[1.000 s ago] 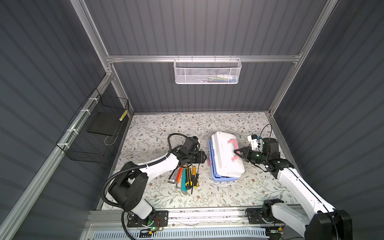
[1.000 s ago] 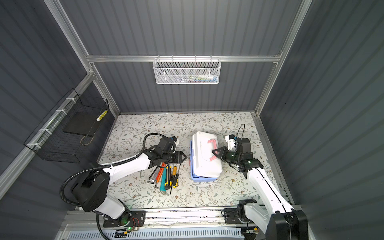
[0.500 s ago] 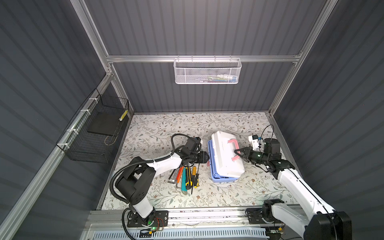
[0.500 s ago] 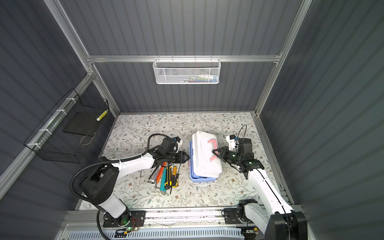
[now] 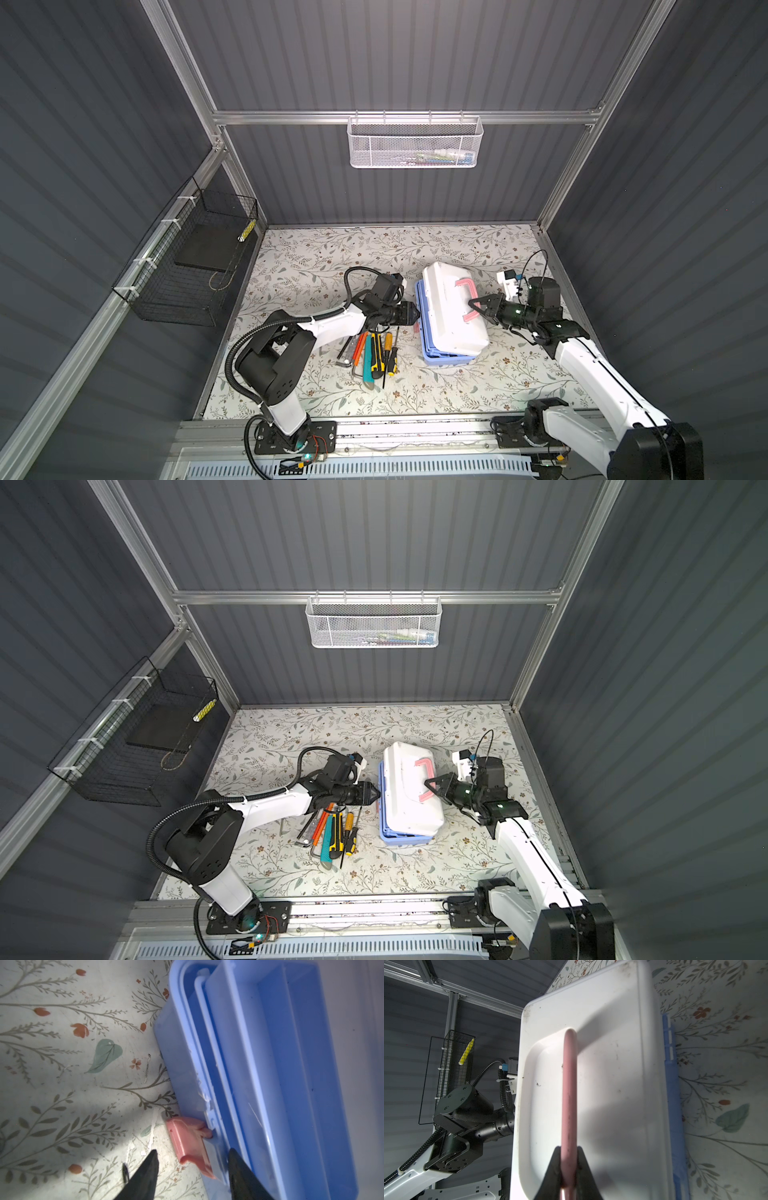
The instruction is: Pack the tool kit
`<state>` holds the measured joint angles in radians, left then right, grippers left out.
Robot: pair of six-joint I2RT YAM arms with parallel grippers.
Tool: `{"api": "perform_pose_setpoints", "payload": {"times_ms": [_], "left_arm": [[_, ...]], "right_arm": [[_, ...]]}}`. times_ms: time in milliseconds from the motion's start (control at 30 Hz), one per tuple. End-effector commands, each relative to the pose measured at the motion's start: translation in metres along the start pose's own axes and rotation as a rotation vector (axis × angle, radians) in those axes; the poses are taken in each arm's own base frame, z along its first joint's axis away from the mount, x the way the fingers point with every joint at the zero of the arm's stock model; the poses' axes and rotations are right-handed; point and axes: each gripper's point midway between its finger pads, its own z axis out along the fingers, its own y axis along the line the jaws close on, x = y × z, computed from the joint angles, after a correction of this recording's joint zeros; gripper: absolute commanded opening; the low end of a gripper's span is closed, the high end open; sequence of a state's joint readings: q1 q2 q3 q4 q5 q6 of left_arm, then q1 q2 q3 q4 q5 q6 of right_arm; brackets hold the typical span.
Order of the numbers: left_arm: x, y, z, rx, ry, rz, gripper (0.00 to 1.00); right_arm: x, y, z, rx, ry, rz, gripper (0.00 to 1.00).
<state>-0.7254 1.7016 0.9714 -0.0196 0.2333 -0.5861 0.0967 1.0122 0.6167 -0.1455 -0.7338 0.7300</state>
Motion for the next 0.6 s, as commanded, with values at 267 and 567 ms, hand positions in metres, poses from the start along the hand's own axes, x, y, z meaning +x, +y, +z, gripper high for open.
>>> {"api": "perform_pose_setpoints", "payload": {"times_ms": [267, 567], "left_arm": [[0.030, 0.035, 0.022, -0.121, 0.132, -0.023, 0.53], [0.034, 0.043, 0.022, -0.165, 0.154, -0.031, 0.51]], "right_arm": [[-0.011, 0.024, -0.014, -0.071, -0.037, -0.044, 0.00], [-0.017, 0.032, -0.022, -0.187, -0.046, 0.007, 0.00]]}}
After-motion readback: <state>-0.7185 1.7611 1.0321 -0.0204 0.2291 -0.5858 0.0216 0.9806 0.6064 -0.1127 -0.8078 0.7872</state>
